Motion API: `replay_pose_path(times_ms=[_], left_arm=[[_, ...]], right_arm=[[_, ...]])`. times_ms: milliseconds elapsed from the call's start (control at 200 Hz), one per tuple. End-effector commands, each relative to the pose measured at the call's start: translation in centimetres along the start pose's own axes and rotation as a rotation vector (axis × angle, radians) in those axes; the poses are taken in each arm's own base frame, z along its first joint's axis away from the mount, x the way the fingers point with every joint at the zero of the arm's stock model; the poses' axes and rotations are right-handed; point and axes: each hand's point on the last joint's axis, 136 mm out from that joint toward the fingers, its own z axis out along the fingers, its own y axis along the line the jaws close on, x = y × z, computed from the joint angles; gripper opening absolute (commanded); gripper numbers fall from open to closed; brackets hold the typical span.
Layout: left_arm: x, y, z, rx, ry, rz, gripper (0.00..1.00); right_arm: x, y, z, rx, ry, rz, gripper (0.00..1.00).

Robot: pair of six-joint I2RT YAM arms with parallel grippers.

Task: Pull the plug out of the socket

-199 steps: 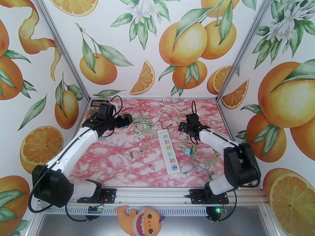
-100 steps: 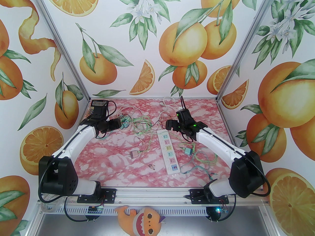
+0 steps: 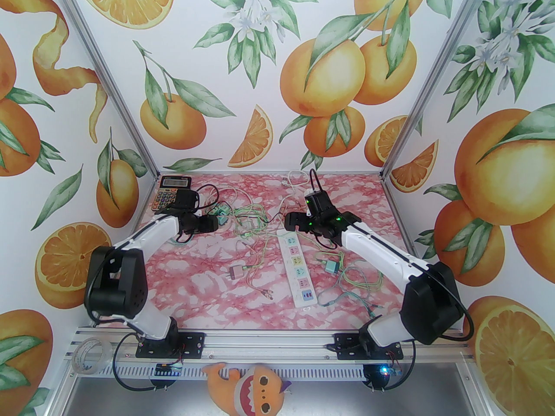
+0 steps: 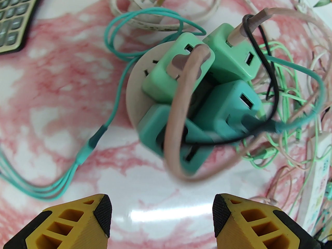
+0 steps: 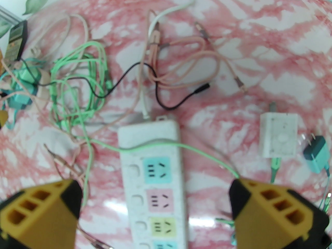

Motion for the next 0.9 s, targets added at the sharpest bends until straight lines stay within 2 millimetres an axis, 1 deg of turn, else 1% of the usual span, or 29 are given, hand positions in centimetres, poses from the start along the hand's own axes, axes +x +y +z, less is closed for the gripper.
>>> replay_pose_path(times_ms=[0, 110, 285, 325, 375, 400, 596, 671, 736, 856, 881, 896], left_arm=[[-3.3, -0.9, 0.5, 0.034, -0.068, 0.065, 0.66], [-3.9, -0.8, 1.3, 0.03, -0.069, 0.097, 0.65], [-4.2, -1.8, 2.4, 0.067, -0.047, 0.148, 0.65], [-4.1, -2.2, 2.6, 0.073, -0.042, 0.164, 0.65], [-3.9, -2.8, 2.7, 0.089, -0.031, 0.188, 0.57], [-3.8, -3.1, 2.7, 0.096, -0.024, 0.199, 0.56], [-2.7, -4.6, 2.7, 0.083, 0.007, 0.275, 0.56], [-2.4, -4.5, 3.1, 0.05, 0.023, 0.317, 0.56], [-2.2, -4.5, 3.6, 0.047, 0.039, 0.319, 0.56], [-2.5, -4.9, 3.9, 0.046, 0.039, 0.326, 0.57], [-2.5, -5.0, 3.9, 0.046, 0.039, 0.329, 0.55], [-2.5, -5.0, 3.9, 0.046, 0.04, 0.331, 0.51]], right_arm=[[0.1, 0.7, -0.4, -0.018, 0.019, -0.019, 1.0], [0.2, 0.5, -0.7, -0.015, 0.018, -0.018, 1.0], [0.8, 0.2, -0.5, -0.007, 0.027, -0.017, 1.0], [0.9, 0.1, -0.3, -0.005, 0.031, -0.016, 1.0], [1.0, 0.1, -0.2, -0.005, 0.035, -0.013, 1.0], [1.1, 0.1, -0.2, -0.007, 0.036, -0.013, 1.0], [1.2, 0.4, 0.3, -0.022, 0.045, 0.0, 1.0], [1.3, 0.6, 0.5, -0.03, 0.049, 0.002, 1.0], [1.4, 0.7, 0.5, -0.032, 0.055, 0.0, 1.0], [1.4, 0.8, 0.4, -0.032, 0.055, -0.002, 1.0], [1.4, 0.7, 0.4, -0.032, 0.055, -0.002, 1.0], [1.5, 0.8, 0.4, -0.034, 0.057, -0.003, 1.0]])
